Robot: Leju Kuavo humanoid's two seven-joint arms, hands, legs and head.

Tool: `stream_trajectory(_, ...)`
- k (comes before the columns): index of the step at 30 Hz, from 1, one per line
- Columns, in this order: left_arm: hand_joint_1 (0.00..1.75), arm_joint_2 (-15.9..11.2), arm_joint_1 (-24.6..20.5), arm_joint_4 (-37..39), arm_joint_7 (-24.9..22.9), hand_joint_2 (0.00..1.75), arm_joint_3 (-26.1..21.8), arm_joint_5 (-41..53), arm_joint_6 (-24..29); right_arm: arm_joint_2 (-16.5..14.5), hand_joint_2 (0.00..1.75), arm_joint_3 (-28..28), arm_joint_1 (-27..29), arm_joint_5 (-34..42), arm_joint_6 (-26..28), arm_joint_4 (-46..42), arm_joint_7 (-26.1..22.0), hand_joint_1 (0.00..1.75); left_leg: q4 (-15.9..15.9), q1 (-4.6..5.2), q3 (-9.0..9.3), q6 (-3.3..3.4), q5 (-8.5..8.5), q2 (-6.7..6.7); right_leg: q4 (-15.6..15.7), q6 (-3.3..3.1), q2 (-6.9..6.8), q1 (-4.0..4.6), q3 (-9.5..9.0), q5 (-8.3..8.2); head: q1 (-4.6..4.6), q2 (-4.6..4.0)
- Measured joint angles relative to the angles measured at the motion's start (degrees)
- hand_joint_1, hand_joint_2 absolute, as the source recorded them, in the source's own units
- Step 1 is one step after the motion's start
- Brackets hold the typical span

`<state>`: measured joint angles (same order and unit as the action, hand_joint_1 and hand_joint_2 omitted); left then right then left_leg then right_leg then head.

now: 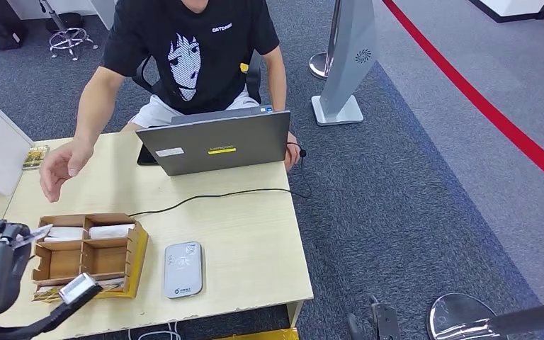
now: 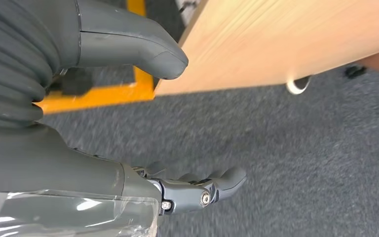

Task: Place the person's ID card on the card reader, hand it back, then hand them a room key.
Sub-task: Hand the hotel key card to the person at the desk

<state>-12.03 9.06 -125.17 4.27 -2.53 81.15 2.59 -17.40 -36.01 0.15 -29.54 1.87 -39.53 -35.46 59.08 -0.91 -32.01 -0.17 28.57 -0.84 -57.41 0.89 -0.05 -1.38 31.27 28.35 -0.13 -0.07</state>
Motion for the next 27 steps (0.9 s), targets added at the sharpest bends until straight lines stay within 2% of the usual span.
stream_trajectory(5, 1.75, -4.4, -8.3, 4.0, -0.2, 1.75, -4.3, 1.1, -5.5, 0.8, 1.75, -2.8, -4.5, 0.7, -0.2, 6.9, -2.4, 0.0, 0.0, 0.01, -0.02, 0.03, -0.1, 0.03, 0.0, -0.02, 0.02, 0.0, 0.01, -0.14, -0.01, 0.0)
stream_trajectory(9, 1.75, -6.3, -13.2, 6.4, -0.6, 1.75, -5.1, 1.1, -7.8, 1.4, 1.75, -3.4, -6.5, 0.4, 1.5, 10.4, -4.1, 0.0, 0.0, 0.03, -0.03, 0.01, -0.12, 0.04, 0.0, 0.0, 0.1, -0.01, 0.01, -0.17, -0.01, 0.0)
stream_trajectory(14, 1.75, -6.8, -16.0, 8.2, -1.0, 1.75, -5.1, 1.4, -8.3, 2.1, 1.75, -3.7, -7.7, 0.5, 2.5, 13.1, -4.6, 0.0, 0.0, 0.05, -0.05, 0.01, -0.11, 0.06, 0.0, -0.01, 0.12, -0.03, 0.07, -0.17, -0.01, 0.0)
stream_trajectory(21, 1.71, -6.0, -18.5, 9.8, -1.4, 1.75, -4.7, 2.6, -8.2, 3.0, 1.75, -4.2, -8.5, 0.8, 2.7, 15.2, -4.7, 0.0, 0.0, 0.04, -0.05, 0.01, -0.11, 0.16, 0.0, -0.03, 0.19, -0.02, 0.12, -0.19, -0.01, 0.0)
stream_trajectory(22, 1.62, -5.9, -18.6, 10.0, -1.4, 1.75, -4.7, 2.7, -8.2, 3.1, 1.75, -4.2, -8.6, 0.8, 2.7, 15.4, -4.7, 0.0, 0.0, 0.04, -0.05, 0.01, -0.11, 0.21, 0.0, -0.04, 0.24, -0.02, 0.14, -0.2, -0.02, 0.0)
stream_trajectory(23, 1.39, -5.8, -18.7, 10.2, -1.4, 1.75, -4.6, 2.7, -8.2, 3.2, 1.75, -4.2, -8.6, 0.8, 2.7, 15.5, -4.7, 0.0, 0.0, 0.04, -0.05, 0.01, -0.11, 0.27, 0.0, -0.05, 0.3, -0.02, 0.16, -0.21, -0.01, 0.0)
stream_trajectory(25, 0.59, -5.5, -18.9, 10.5, -1.4, 1.75, -4.6, 2.7, -8.2, 3.3, 1.75, -4.3, -8.6, 0.9, 2.7, 15.8, -4.7, 0.0, 0.0, 0.04, -0.05, 0.01, -0.11, 0.38, 0.0, -0.05, 0.41, -0.02, 0.19, -0.22, -0.02, 0.0)
stream_trajectory(26, 0.25, -5.4, -19.0, 10.6, -1.4, 1.75, -4.6, 2.8, -8.1, 3.4, 1.75, -4.3, -8.6, 1.1, 2.7, 15.9, -4.7, 0.0, 0.0, 0.04, -0.05, 0.01, -0.11, 0.42, 0.0, -0.05, 0.45, -0.02, 0.21, -0.22, -0.01, 0.0)
stream_trajectory(27, 0.04, -5.3, -19.1, 10.7, -1.4, 1.75, -4.5, 2.8, -8.1, 3.4, 1.75, -4.3, -8.6, 1.3, 2.7, 16.0, -4.7, 0.0, 0.0, 0.04, -0.06, 0.02, -0.1, 0.44, 0.0, -0.05, 0.48, -0.02, 0.22, -0.22, -0.01, 0.0)
